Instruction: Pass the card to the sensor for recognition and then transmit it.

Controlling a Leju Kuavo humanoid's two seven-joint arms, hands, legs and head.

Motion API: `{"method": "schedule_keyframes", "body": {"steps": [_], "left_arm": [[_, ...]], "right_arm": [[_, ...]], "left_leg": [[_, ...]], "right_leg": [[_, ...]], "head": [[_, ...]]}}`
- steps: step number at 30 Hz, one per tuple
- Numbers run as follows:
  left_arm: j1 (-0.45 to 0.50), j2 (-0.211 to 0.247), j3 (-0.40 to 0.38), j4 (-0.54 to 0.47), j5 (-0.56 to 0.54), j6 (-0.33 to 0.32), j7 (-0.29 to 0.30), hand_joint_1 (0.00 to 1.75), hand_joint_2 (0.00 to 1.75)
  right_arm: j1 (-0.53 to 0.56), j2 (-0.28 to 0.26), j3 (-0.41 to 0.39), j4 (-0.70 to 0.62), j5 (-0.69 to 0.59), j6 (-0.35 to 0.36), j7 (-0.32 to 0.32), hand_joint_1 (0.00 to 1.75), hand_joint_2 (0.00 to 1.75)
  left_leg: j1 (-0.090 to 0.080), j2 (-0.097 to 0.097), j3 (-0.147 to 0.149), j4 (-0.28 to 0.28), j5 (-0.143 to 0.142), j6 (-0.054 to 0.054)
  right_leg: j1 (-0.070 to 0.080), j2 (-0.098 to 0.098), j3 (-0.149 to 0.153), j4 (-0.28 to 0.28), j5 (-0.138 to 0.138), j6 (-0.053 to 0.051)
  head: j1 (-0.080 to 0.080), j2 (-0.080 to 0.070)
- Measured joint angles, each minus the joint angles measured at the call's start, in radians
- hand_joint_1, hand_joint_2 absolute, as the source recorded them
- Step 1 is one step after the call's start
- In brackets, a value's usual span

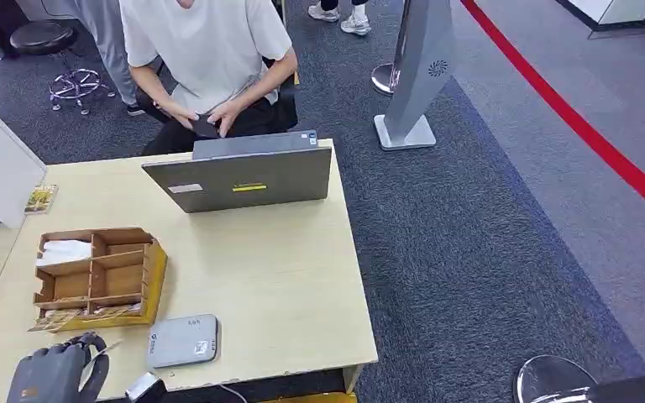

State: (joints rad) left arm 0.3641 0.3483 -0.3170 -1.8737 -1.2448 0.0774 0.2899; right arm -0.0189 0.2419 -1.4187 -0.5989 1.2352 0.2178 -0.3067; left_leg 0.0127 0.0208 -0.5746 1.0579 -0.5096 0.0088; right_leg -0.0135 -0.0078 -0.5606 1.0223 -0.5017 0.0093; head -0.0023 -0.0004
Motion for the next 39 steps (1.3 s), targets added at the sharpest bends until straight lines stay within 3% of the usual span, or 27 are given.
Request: {"method": "schedule_keyframes", "body": {"steps": [3, 6, 9, 17, 25, 28, 34, 39], "left_arm": [[-0.003, -0.005, -0.018, 0.047, -0.003, 0.008, 0.003, 1.75, 1.75], [-0.006, -0.006, -0.049, 0.09, -0.012, 0.039, 0.026, 1.75, 1.75], [-0.006, -0.002, -0.087, 0.116, -0.015, 0.081, 0.046, 1.75, 1.75], [-0.031, 0.018, -0.201, 0.16, -0.035, 0.177, 0.119, 1.75, 1.75], [-0.038, 0.028, -0.236, 0.169, -0.068, 0.223, 0.156, 1.75, 1.75], [-0.038, 0.029, -0.241, 0.169, -0.1, 0.269, 0.18, 1.75, 1.75], [-0.04, 0.024, -0.241, 0.171, -0.156, 0.307, 0.211, 1.75, 1.75], [-0.062, 0.013, -0.241, 0.206, -0.172, 0.309, 0.193, 1.75, 1.75]], "right_arm": [[-0.003, -0.003, 0.0, 0.013, 0.004, -0.005, -0.007, 0.0, 1.75], [0.0, 0.012, 0.001, -0.022, 0.012, 0.077, -0.031, 0.0, 1.75], [0.02, 0.047, 0.014, -0.108, -0.028, 0.164, -0.014, 0.0, 1.75], [0.085, 0.056, 0.195, -0.212, -0.312, 0.116, 0.108, 0.0, 1.75], [0.133, 0.055, 0.338, -0.266, -0.437, 0.087, 0.167, 0.0, 1.75], [0.172, 0.055, 0.406, -0.296, -0.515, 0.07, 0.208, 0.0, 1.75], [0.232, 0.058, 0.516, -0.34, -0.562, 0.064, 0.235, 0.0, 1.75], [0.243, 0.058, 0.554, -0.355, -0.557, 0.068, 0.239, 0.0, 1.75]], "left_leg": [[0.0, 0.0, 0.0, 0.0, 0.0, 0.0], [0.0, 0.0, 0.0, 0.0, 0.0, 0.0], [0.0, -0.001, 0.0, 0.0, 0.0, 0.0], [-0.001, 0.0, 0.0, 0.0, 0.0, 0.0], [0.0, 0.0, 0.0, 0.0, 0.0, 0.0], [0.0, -0.001, -0.001, 0.0, 0.0, 0.0], [0.0, -0.001, -0.001, 0.0, 0.0, 0.0], [0.0, -0.001, -0.001, 0.0, 0.0, 0.0]], "right_leg": [[0.0, 0.0, 0.0, 0.0, 0.0, 0.0], [0.0, 0.0, 0.0, 0.0, 0.0, 0.0], [0.0, -0.001, 0.0, 0.0, 0.0, 0.0], [0.0, 0.0, -0.001, 0.0, 0.0, 0.0], [0.0, 0.0, -0.002, 0.0, 0.0, 0.0], [0.0, -0.001, -0.001, 0.0, 0.0, 0.0], [0.0, -0.001, -0.002, 0.0, 0.0, 0.0], [0.0, -0.001, -0.002, 0.0, 0.0, 0.0]], "head": [[0.0, 0.0], [0.0, 0.0], [0.0, 0.0], [0.0, 0.0], [0.0, 0.0], [0.0, 0.0], [0.0, 0.0], [0.0, 0.0]]}}
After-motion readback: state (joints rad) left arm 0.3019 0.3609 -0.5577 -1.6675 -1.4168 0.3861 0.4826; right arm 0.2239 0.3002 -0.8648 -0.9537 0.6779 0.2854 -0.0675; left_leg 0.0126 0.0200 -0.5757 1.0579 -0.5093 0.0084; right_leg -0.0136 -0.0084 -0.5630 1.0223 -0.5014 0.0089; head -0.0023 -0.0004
